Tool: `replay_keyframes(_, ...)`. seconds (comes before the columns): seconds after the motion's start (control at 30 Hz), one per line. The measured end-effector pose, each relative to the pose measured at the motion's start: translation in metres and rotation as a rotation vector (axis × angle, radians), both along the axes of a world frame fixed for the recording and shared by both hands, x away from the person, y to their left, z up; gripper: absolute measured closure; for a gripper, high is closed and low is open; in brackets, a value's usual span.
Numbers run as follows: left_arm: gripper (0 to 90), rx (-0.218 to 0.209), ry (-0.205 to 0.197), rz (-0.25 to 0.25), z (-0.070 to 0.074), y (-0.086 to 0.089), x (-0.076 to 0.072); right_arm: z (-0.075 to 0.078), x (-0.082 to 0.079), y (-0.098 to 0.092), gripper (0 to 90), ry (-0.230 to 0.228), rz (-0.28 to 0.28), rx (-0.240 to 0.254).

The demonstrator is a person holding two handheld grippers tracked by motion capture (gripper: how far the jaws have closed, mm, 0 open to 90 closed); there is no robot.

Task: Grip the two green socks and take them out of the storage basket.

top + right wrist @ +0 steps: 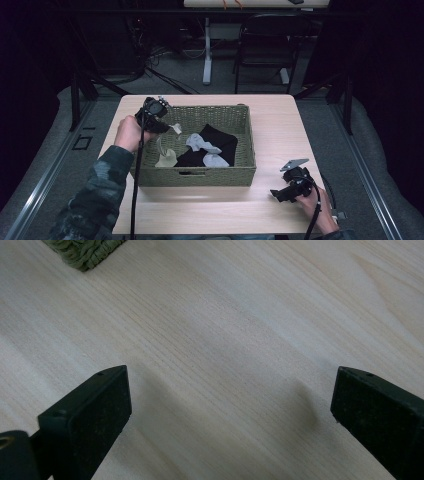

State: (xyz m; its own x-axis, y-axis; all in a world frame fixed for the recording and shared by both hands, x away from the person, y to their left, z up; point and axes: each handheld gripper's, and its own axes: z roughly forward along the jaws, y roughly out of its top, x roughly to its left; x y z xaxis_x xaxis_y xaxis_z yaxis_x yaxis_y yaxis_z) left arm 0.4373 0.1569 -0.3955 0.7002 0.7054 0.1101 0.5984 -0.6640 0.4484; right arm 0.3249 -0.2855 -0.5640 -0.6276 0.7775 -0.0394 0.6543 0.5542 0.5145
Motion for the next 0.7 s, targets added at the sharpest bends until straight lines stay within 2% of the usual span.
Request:
replay_keyframes(0.47, 87.7, 0.002, -0.066, 0.010, 0.038, 0.004, -0.005, 0.000, 0.000, 0.000, 2.0, -0.007, 0.005, 0.005)
replay_keyframes(0.5, 87.7, 0.005, -0.070, 0.010, 0.041, 0.004, -0.005, 0.001, 0.000, 0.000, 2.0, -0.006, 0.004, -0.020)
replay_keyframes(0.7, 87.8, 0.011, -0.104, 0.021, 0.058, 0.009, -0.007, 0.001, 0.000, 0.000, 2.0, -0.002, 0.005, -0.021)
